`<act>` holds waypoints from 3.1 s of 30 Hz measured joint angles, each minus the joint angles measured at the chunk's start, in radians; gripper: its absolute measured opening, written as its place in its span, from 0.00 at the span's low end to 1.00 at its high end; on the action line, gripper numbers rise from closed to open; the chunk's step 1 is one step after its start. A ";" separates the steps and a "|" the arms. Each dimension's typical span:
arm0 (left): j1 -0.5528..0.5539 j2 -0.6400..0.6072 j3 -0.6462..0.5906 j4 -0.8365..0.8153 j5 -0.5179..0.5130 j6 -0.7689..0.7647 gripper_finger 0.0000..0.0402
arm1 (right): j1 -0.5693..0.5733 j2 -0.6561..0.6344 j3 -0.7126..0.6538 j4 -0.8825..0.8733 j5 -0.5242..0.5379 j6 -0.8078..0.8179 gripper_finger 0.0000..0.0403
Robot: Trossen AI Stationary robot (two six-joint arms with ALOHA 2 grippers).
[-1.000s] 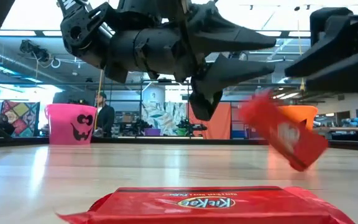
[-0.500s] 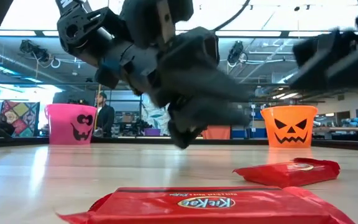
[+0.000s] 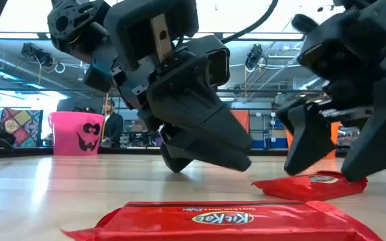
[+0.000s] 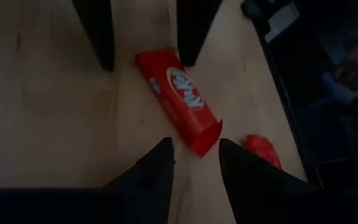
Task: Sort candy by brand, put in halloween buckets
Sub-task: Put the red chocolate bar into the orange bucket, then put the top red chocolate bar into the orange bucket
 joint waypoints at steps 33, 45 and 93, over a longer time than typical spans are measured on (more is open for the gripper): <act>-0.018 -0.058 -0.002 0.067 -0.079 0.028 0.24 | -0.065 -0.253 0.022 -0.517 -0.027 -0.054 0.31; -0.019 -0.058 -0.001 -0.031 -0.126 0.090 0.23 | -0.256 -0.739 0.023 -1.123 0.267 -0.026 0.31; 0.027 -0.058 -0.001 -0.136 -0.276 0.213 0.23 | -0.764 -0.892 0.026 -1.452 -0.148 0.351 0.56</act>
